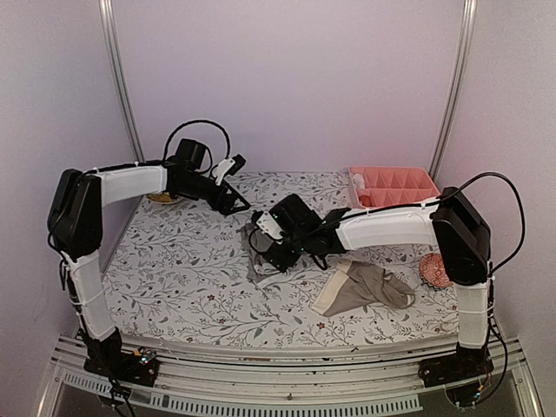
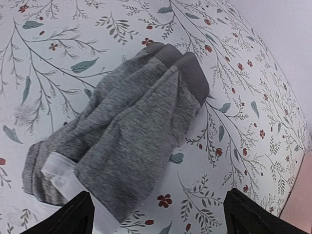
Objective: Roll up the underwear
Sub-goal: Smooth out the underwear at the center of the board.
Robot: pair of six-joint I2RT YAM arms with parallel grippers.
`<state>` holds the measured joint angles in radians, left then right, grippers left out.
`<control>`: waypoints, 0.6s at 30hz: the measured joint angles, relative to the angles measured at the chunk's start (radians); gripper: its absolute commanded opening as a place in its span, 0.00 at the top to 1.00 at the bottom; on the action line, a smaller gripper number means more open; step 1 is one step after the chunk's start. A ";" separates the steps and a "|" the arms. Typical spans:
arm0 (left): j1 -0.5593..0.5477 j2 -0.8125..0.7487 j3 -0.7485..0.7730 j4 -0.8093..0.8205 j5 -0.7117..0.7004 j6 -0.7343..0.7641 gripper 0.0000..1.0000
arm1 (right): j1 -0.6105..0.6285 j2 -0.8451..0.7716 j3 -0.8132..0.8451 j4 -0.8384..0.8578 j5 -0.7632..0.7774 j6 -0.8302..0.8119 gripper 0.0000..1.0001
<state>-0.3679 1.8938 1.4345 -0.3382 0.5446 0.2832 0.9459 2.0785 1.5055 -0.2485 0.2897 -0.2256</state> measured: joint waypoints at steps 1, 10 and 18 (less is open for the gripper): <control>0.000 0.042 0.044 -0.005 0.003 -0.006 0.17 | 0.033 0.000 0.000 0.003 0.018 -0.002 0.10; -0.013 0.300 0.177 -0.111 0.001 -0.046 0.20 | 0.108 0.034 0.047 -0.015 0.072 0.015 0.21; -0.048 0.306 0.238 -0.132 -0.033 -0.049 0.21 | 0.108 0.084 0.080 -0.062 0.071 0.044 0.25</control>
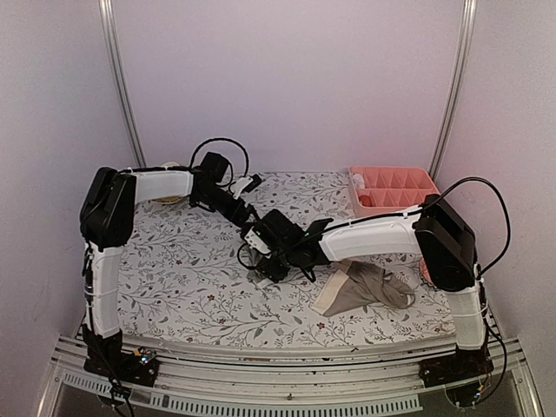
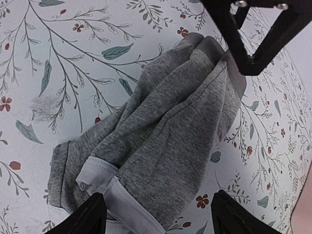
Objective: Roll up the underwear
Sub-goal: Smooth out the underwear at the center of the board.
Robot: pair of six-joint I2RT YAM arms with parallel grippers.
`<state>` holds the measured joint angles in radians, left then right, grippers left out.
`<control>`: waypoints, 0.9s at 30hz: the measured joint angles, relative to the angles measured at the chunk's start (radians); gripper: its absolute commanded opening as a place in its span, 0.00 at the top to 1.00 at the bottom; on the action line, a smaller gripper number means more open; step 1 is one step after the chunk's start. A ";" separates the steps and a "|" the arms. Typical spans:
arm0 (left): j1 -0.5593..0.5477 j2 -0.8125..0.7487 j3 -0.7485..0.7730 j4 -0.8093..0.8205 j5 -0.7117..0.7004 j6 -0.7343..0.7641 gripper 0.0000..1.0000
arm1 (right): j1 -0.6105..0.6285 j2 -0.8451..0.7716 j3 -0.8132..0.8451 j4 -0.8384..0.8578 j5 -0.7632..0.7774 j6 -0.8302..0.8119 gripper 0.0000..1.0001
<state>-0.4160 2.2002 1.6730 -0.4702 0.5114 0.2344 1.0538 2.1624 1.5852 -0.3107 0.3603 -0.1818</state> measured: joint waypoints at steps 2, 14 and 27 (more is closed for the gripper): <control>-0.003 0.000 0.014 0.000 -0.008 0.000 0.22 | 0.000 0.008 0.000 -0.014 -0.004 0.005 0.25; -0.044 0.035 0.060 0.004 -0.195 0.028 0.26 | 0.002 0.012 0.006 -0.026 -0.019 0.010 0.24; -0.075 0.074 0.036 0.027 -0.371 0.083 0.29 | 0.015 0.040 0.054 -0.030 -0.020 0.010 0.24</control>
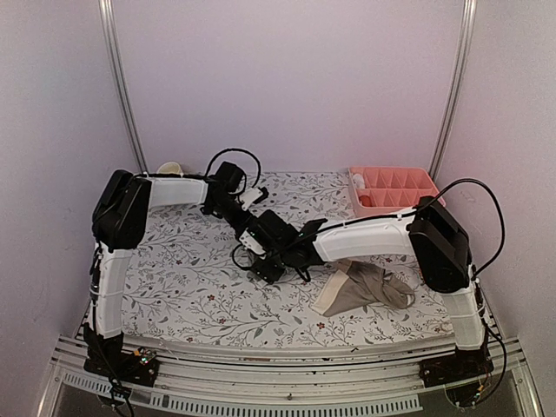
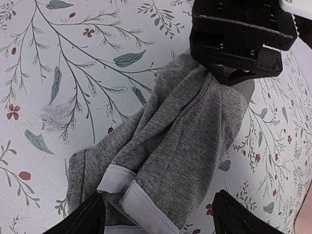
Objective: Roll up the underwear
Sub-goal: Smooth out the underwear at the center of the board.
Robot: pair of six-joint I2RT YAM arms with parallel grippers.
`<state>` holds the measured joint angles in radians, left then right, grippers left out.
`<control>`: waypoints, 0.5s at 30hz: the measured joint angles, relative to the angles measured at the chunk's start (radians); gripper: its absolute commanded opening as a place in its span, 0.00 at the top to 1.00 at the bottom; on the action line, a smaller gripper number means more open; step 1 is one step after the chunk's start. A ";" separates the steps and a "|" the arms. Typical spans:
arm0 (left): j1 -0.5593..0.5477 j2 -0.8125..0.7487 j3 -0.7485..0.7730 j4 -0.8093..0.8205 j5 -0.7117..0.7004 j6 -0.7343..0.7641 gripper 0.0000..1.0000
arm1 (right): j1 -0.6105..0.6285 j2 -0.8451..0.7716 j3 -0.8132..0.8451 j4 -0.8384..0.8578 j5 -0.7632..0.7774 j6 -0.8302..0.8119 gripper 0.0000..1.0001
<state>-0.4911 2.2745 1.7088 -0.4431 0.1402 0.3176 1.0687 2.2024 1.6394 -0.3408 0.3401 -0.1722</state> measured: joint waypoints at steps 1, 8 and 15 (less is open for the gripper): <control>0.000 0.000 -0.006 0.004 -0.005 0.003 0.29 | 0.000 0.007 0.005 -0.002 0.005 0.000 0.25; 0.000 -0.001 -0.039 0.035 -0.018 0.014 0.29 | 0.000 0.051 0.023 -0.011 0.031 -0.011 0.46; 0.000 -0.019 -0.083 0.082 -0.022 0.031 0.29 | 0.000 0.053 0.024 -0.013 0.032 -0.021 0.77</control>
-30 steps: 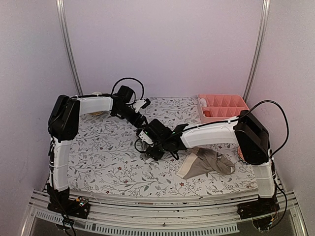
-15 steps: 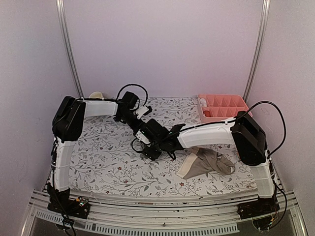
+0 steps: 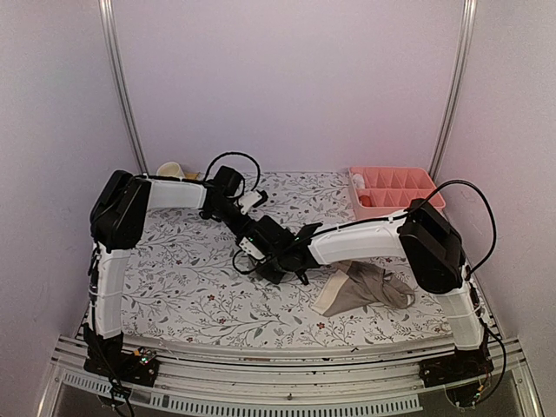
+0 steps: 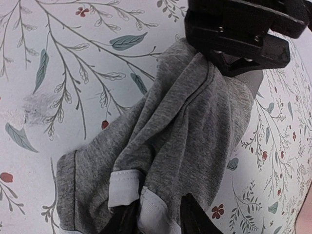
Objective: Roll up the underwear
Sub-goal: Smooth out the underwear at the center of the board.
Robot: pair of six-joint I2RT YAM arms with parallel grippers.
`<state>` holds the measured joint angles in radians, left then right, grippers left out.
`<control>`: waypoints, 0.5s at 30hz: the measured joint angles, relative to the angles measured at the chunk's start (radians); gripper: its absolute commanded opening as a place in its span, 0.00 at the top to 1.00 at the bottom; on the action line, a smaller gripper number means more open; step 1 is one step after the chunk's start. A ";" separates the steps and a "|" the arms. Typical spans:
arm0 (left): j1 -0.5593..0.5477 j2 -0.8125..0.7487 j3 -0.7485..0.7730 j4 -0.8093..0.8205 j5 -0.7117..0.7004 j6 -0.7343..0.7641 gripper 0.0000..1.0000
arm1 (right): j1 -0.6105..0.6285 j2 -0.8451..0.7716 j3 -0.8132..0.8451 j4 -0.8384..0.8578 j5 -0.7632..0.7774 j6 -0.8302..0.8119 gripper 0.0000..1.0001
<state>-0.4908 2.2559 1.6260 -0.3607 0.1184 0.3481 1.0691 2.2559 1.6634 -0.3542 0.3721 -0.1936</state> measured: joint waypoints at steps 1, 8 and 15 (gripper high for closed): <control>0.000 0.000 -0.002 0.003 0.000 0.001 0.28 | 0.000 0.000 0.000 0.000 -0.006 -0.005 0.80; 0.005 0.000 -0.002 0.006 -0.001 0.006 0.28 | 0.014 0.000 -0.019 0.019 -0.020 -0.057 0.87; 0.008 0.000 -0.002 0.006 -0.002 0.014 0.28 | 0.039 -0.001 -0.063 0.054 -0.021 -0.140 0.92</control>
<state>-0.4831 2.2559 1.6238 -0.3542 0.1169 0.3618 1.1084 2.2547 1.6005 -0.3004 0.3508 -0.3332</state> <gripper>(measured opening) 0.719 0.080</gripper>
